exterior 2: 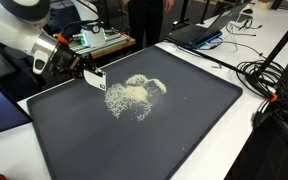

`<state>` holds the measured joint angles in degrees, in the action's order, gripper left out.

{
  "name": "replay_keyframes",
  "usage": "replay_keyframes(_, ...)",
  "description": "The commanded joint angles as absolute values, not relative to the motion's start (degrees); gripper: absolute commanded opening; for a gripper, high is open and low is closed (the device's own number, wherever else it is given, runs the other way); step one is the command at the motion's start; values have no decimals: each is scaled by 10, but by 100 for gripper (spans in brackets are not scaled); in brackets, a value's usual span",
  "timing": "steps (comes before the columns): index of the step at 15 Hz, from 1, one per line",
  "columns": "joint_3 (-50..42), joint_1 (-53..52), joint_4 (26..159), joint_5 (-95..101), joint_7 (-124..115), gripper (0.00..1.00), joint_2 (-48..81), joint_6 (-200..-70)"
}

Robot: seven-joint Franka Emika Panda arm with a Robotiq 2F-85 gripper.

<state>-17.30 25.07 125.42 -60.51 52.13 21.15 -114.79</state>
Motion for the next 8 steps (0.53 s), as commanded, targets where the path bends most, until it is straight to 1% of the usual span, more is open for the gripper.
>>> replay_keyframes(1,-172,255,1237,-615,518,1,222,-1139)
replay_keyframes(8,-179,226,1303,-579,562,1,129,-1239)
